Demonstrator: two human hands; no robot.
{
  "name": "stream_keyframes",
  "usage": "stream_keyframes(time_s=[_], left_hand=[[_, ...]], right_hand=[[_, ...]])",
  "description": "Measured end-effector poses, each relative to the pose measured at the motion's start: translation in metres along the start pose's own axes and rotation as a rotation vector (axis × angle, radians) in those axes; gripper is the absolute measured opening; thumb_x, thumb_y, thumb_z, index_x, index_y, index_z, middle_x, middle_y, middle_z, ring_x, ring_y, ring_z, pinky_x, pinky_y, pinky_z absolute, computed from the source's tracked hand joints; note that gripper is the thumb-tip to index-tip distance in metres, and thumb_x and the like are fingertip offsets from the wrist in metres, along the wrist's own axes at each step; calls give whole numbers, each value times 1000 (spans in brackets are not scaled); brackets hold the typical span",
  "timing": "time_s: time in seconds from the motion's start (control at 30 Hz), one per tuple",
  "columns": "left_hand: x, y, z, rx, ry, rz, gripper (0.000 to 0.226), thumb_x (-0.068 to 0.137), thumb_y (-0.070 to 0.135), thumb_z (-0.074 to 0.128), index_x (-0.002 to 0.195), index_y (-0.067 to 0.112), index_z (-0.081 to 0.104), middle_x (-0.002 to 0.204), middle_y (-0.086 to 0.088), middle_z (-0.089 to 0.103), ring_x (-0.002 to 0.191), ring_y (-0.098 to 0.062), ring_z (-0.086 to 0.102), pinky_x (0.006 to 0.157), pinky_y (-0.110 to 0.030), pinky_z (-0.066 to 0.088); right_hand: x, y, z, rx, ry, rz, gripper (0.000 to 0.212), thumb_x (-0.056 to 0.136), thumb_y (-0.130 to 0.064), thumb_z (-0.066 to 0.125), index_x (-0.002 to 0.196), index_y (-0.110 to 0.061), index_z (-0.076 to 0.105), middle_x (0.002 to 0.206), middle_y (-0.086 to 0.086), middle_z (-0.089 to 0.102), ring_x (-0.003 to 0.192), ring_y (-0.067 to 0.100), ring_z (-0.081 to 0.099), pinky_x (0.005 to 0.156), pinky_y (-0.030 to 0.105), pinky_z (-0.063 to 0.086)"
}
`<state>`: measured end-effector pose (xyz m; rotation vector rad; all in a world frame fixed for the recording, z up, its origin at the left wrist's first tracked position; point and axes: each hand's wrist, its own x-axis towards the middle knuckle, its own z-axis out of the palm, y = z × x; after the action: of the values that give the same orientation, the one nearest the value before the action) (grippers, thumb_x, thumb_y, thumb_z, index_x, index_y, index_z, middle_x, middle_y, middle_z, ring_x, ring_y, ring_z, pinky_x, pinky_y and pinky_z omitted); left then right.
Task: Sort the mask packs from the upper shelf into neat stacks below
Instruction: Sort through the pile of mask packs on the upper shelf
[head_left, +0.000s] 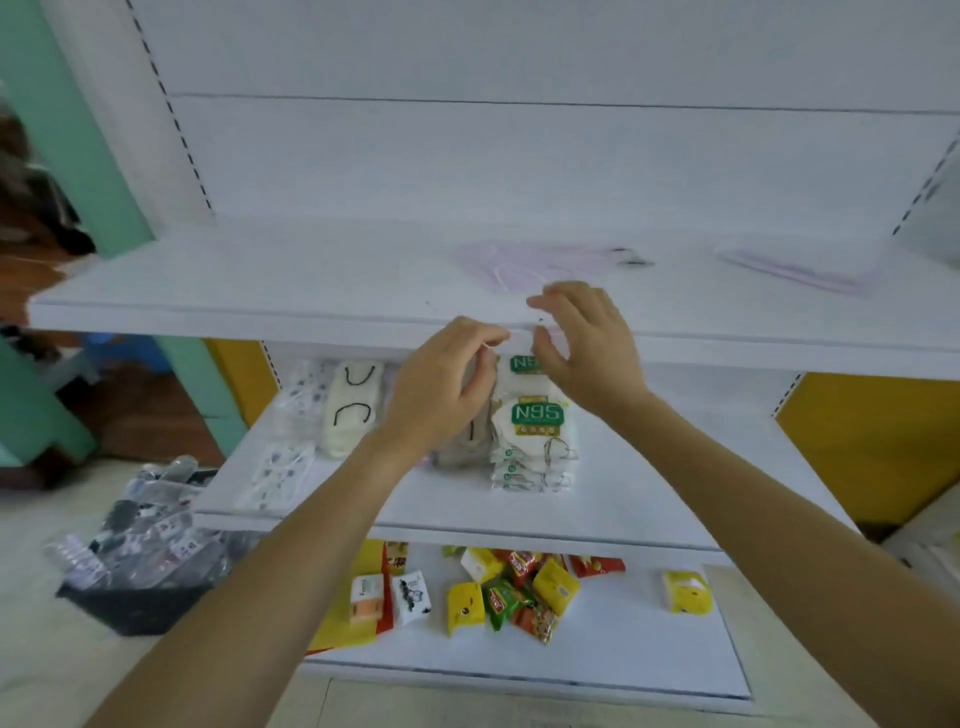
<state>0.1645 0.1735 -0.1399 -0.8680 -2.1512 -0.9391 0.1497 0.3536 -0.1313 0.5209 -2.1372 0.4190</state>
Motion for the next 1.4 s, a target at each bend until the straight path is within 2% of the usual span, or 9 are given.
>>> stream_keyframes(time_s=[0.17, 0.33, 0.53, 0.7, 0.83, 1.03, 1.2, 1.33, 1.4], left_hand=[[30, -5, -4, 19, -114, -224, 24, 92, 10, 48, 112, 11, 61, 107, 5, 56, 92, -3, 51, 84, -25, 44], [55, -15, 9, 42, -106, -306, 25, 92, 9, 48, 114, 10, 60, 114, -5, 58, 97, -10, 52, 83, -22, 39], [80, -41, 21, 382, -357, -538, 37, 97, 34, 38, 124, 18, 57, 132, -9, 53, 124, -33, 45, 99, -42, 39], [88, -48, 27, 529, -357, -743, 39, 90, 50, 47, 114, 20, 54, 132, -12, 45, 123, -31, 40, 101, -42, 30], [92, -56, 21, 567, -361, -921, 72, 82, 66, 50, 135, 20, 37, 137, -16, 41, 127, -35, 36, 104, -44, 27], [91, -56, 28, 328, -238, -809, 69, 85, 41, 64, 141, 15, 34, 138, -10, 46, 125, -32, 43, 102, -38, 34], [93, -37, 30, -54, 35, -751, 71, 82, 4, 67, 143, 19, 33, 155, -10, 8, 119, -18, 42, 93, -16, 30], [98, -24, 41, -239, 126, -909, 18, 90, 13, 57, 108, 13, 57, 111, -8, 51, 99, -18, 48, 84, -25, 35], [101, -19, 44, -274, 183, -963, 23, 95, 22, 46, 78, 9, 54, 80, -13, 51, 82, -24, 48, 76, -32, 37]], right_hand=[[65, 36, 19, -133, -755, 466, 65, 96, -55, 27, 149, -18, 18, 158, 7, 8, 144, 28, 6, 116, 45, 8], [78, 39, 36, -233, -1047, 325, 53, 97, -50, 16, 146, -29, 23, 153, 11, 21, 142, 33, 11, 113, 54, 1], [64, 43, 17, 37, -868, 119, 50, 95, -51, 38, 140, -31, 39, 144, 6, 39, 134, 23, 32, 113, 43, 17], [81, 116, 11, -240, -862, 418, 73, 91, -57, 42, 148, -20, 18, 155, 8, 21, 141, 30, 18, 115, 46, 16], [76, 130, 16, -188, -820, 450, 55, 89, -57, 45, 134, -24, 48, 141, 12, 43, 131, 33, 35, 107, 41, 28], [66, 115, 15, -91, -558, 351, 29, 92, -35, 51, 100, -12, 67, 114, 11, 55, 103, 27, 53, 83, 32, 41], [60, 84, 11, 197, -276, 490, 24, 92, -29, 53, 91, -8, 62, 111, 7, 59, 91, 21, 55, 68, 26, 37], [51, 45, 17, 361, -413, 477, 25, 92, -34, 51, 89, -11, 62, 100, 4, 62, 92, 21, 56, 76, 28, 42], [47, 30, 17, 360, -579, 398, 35, 95, -40, 45, 90, -10, 62, 95, 4, 62, 90, 22, 57, 77, 31, 44]])
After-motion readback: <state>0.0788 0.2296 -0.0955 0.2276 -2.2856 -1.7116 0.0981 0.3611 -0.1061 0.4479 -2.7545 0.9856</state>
